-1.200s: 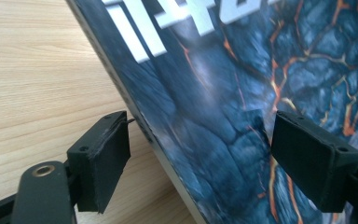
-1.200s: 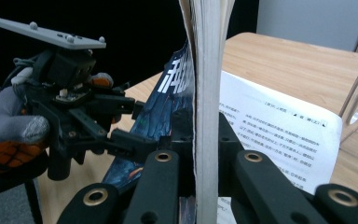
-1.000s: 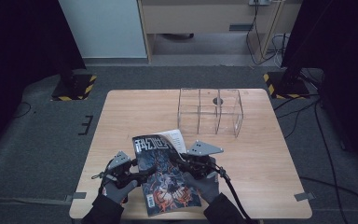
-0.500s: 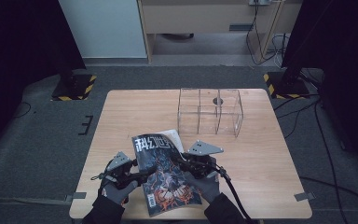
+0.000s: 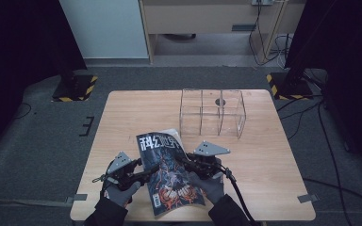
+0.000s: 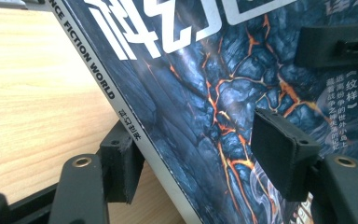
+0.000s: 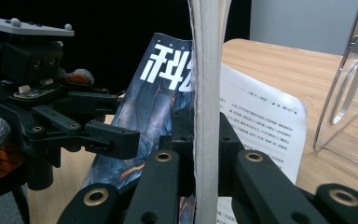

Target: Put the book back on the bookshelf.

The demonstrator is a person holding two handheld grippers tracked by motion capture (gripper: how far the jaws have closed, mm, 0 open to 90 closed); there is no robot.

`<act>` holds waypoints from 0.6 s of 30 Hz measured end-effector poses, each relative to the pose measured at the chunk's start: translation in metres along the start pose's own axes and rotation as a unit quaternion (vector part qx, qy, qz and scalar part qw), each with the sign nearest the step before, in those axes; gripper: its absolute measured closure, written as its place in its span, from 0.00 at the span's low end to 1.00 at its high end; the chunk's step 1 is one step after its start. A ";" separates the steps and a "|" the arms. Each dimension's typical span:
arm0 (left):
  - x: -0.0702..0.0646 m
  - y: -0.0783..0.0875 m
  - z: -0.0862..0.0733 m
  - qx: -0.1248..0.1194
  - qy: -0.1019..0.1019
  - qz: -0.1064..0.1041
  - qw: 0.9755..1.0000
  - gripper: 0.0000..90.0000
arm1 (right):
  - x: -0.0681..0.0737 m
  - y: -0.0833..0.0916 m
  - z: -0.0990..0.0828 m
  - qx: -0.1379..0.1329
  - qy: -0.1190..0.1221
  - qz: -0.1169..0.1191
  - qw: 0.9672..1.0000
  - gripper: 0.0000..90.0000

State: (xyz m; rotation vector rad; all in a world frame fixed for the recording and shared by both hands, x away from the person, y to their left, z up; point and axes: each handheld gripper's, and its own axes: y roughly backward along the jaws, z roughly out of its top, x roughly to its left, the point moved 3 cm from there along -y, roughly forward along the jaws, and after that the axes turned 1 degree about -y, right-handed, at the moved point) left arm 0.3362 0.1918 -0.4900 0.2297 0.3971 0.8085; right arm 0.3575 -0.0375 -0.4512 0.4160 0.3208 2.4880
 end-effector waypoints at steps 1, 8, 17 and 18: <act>-0.001 -0.001 0.001 0.000 -0.001 0.000 1.000 0.40 | -0.001 0.001 0.000 -0.001 -0.001 0.000 1.000 0.92; -0.002 -0.004 0.005 -0.006 0.000 -0.004 1.000 0.42 | -0.003 0.003 0.000 -0.007 0.001 0.004 1.000 0.93; -0.002 -0.008 0.008 -0.007 0.001 -0.011 1.000 0.43 | -0.003 0.005 0.001 -0.016 0.008 0.014 1.000 0.92; -0.002 -0.008 0.008 -0.005 0.002 -0.013 1.000 0.43 | -0.003 0.005 0.001 -0.017 0.011 0.016 1.000 0.92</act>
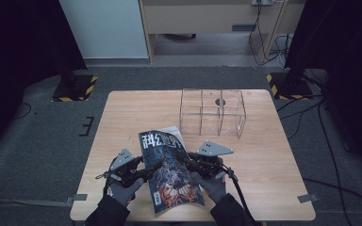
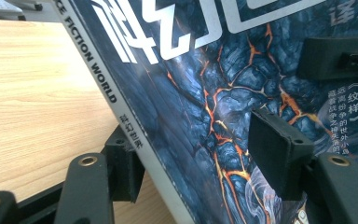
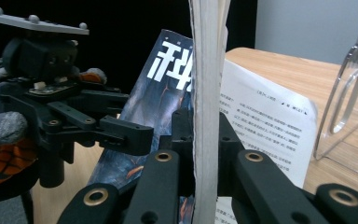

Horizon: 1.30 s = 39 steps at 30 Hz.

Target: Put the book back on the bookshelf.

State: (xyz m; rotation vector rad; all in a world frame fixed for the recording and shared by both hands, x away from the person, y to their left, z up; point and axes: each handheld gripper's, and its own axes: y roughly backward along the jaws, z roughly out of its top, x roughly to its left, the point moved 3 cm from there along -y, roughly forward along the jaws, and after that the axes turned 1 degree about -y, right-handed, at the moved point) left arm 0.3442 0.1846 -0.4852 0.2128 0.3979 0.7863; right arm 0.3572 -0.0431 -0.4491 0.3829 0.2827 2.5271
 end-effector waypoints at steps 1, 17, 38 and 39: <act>0.000 -0.001 0.000 0.002 -0.001 -0.002 1.000 0.43 | 0.000 0.000 0.000 -0.001 0.000 0.002 1.000 0.93; 0.004 -0.002 0.005 0.001 0.004 0.018 1.000 0.58 | 0.002 -0.003 0.007 -0.008 0.003 0.010 1.000 0.92; -0.019 0.014 0.029 -0.037 -0.030 0.042 0.998 0.86 | -0.011 0.002 0.019 -0.005 0.004 -0.037 0.999 0.91; -0.021 0.014 0.031 -0.040 -0.035 0.041 0.998 0.86 | -0.013 0.003 0.020 -0.006 0.001 -0.038 0.999 0.91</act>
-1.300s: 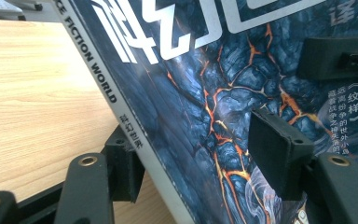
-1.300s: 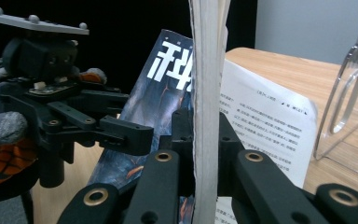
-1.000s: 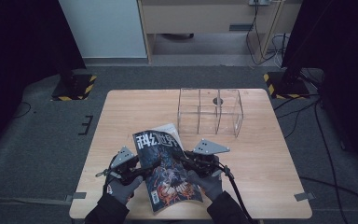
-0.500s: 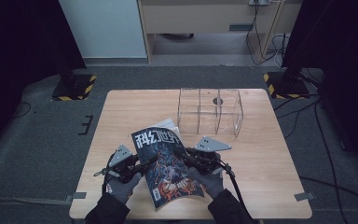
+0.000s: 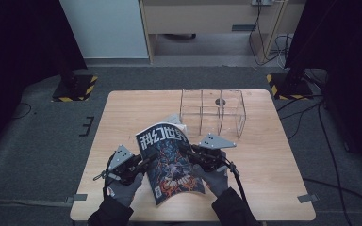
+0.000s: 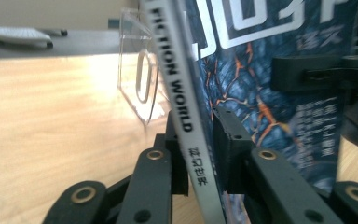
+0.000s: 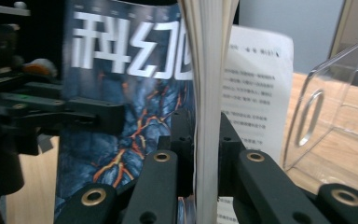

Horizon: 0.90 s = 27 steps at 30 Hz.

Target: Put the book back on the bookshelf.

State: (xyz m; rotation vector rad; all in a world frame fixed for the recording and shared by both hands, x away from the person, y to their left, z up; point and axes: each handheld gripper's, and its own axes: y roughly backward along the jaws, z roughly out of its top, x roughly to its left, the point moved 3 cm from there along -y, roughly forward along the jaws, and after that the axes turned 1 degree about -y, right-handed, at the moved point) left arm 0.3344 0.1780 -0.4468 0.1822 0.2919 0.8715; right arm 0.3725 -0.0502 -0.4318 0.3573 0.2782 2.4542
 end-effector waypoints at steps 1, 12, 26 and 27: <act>-0.002 0.001 0.001 -0.003 -0.005 0.000 1.000 0.87 | -0.001 0.001 0.001 -0.001 -0.003 -0.001 1.000 0.91; -0.017 0.005 0.002 -0.010 -0.035 -0.013 0.999 0.88 | -0.014 0.006 0.000 -0.004 -0.017 -0.011 1.000 0.72; -0.025 0.007 0.006 -0.021 -0.051 -0.014 0.998 0.89 | -0.022 0.007 0.008 -0.011 -0.007 0.011 1.000 0.80; -0.025 0.008 0.006 -0.025 -0.054 -0.012 0.998 0.89 | -0.022 0.007 0.008 -0.011 -0.007 0.011 1.000 0.80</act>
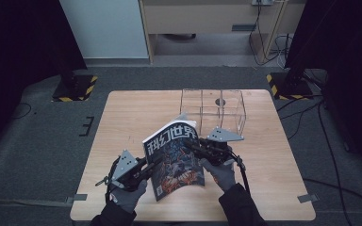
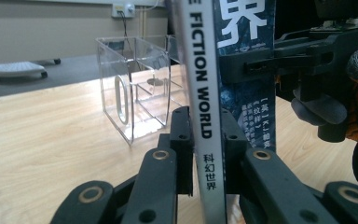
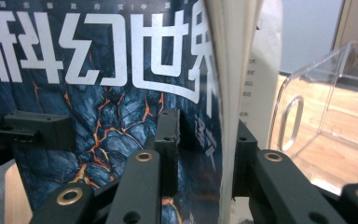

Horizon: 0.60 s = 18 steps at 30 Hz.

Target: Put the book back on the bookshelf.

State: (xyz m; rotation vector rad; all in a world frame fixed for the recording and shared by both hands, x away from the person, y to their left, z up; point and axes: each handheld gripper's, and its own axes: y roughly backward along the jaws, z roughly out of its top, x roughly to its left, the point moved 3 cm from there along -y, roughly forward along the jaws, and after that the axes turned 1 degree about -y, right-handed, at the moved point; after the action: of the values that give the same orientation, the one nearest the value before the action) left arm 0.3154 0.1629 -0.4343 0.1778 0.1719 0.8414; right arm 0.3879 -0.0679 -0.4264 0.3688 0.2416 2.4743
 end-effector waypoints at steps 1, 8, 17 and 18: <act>0.000 0.000 0.000 -0.002 0.000 0.000 1.000 0.89 | 0.000 0.000 0.001 -0.005 0.005 -0.001 1.000 0.80; 0.000 0.000 -0.001 -0.008 0.007 -0.005 1.000 0.85 | 0.000 0.005 0.002 -0.006 0.012 -0.002 1.000 0.72; -0.002 -0.009 -0.001 -0.007 0.002 -0.019 1.000 0.77 | -0.004 0.011 0.000 -0.006 0.010 0.011 1.000 0.81; -0.002 -0.011 -0.001 -0.007 0.001 -0.021 1.000 0.75 | -0.003 0.012 0.000 -0.008 0.013 0.020 1.000 0.86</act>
State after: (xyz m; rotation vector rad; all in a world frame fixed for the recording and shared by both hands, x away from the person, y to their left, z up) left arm 0.3214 0.1546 -0.4374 0.1606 0.1707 0.8013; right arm 0.3835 -0.0792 -0.4241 0.3394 0.2274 2.5207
